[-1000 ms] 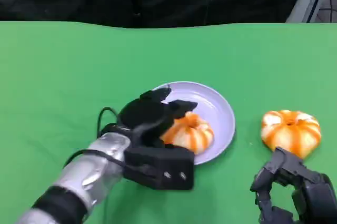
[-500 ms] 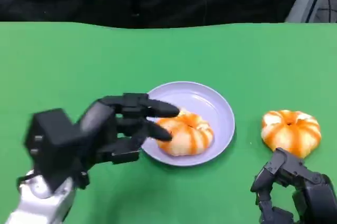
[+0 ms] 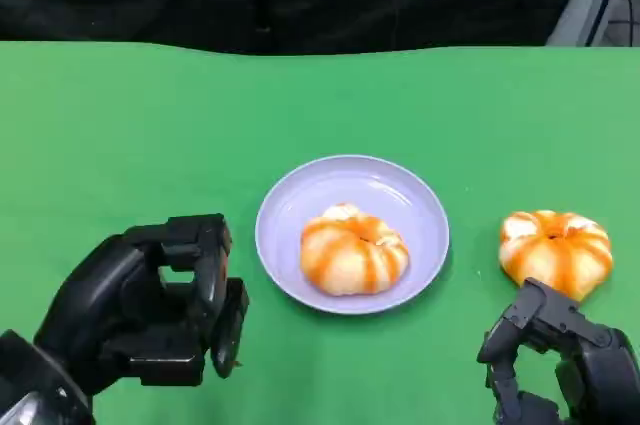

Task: Grasp the bread from the table and place it into the plate.

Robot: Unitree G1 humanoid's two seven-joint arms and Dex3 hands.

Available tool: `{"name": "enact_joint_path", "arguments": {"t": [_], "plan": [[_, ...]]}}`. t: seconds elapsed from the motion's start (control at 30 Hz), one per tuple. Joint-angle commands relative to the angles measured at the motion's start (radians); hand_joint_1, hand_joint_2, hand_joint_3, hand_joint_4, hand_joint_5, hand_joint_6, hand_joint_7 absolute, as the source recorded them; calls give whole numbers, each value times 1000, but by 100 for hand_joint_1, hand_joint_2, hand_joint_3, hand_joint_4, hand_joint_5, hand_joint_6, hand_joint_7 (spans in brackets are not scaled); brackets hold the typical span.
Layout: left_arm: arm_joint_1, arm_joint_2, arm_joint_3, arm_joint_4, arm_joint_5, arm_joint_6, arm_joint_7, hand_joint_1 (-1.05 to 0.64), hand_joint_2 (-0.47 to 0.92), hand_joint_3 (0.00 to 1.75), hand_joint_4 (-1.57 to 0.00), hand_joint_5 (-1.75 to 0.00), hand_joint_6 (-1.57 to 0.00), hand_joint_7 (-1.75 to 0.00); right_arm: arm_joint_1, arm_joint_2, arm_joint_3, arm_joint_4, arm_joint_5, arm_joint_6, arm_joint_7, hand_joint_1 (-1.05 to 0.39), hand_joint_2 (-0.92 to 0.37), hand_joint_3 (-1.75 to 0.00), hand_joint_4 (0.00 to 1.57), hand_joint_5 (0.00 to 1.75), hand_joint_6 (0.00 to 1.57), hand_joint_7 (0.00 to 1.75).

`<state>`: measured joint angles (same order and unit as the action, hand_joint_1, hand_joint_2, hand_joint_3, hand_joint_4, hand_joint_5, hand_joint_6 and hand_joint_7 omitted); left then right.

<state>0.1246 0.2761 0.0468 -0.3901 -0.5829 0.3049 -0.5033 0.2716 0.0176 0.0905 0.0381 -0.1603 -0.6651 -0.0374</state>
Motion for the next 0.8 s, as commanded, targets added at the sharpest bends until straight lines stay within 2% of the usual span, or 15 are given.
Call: {"name": "enact_joint_path", "arguments": {"t": [0.03,0.1,0.3,0.37,0.5,0.8], "plan": [[126,51,98,-22,-112,24,-98,8,55,161,-108,-175,-91,-175,10,-6,-6,-16,-1,15,-8,-14,-55,-113,83,175,73,159],[153,57,129,17,-148,28,-136,8,58,152,-107,-175,-88,-175,4,-7,-8,-10,-2,16,-8,-14,-55,-113,83,175,73,159],[177,55,156,95,-155,13,-201,7,61,147,-107,-175,-88,-175,2,-13,-13,-7,-7,18,-7,-13,-55,-112,82,175,73,158],[189,43,157,132,-153,7,-217,-1,63,142,-104,-175,-86,-175,1,-20,-19,-2,9,13,1,-12,-55,-114,82,175,74,158],[185,33,154,171,-138,-12,-234,-5,67,132,-102,-175,-84,-175,1,-27,-19,8,27,0,10,-11,-53,-116,82,175,73,157],[190,19,136,145,-115,-6,-196,1,67,136,-102,-175,-85,-175,14,-37,-20,0,54,1,29,-10,-54,-117,83,175,73,159]]}}
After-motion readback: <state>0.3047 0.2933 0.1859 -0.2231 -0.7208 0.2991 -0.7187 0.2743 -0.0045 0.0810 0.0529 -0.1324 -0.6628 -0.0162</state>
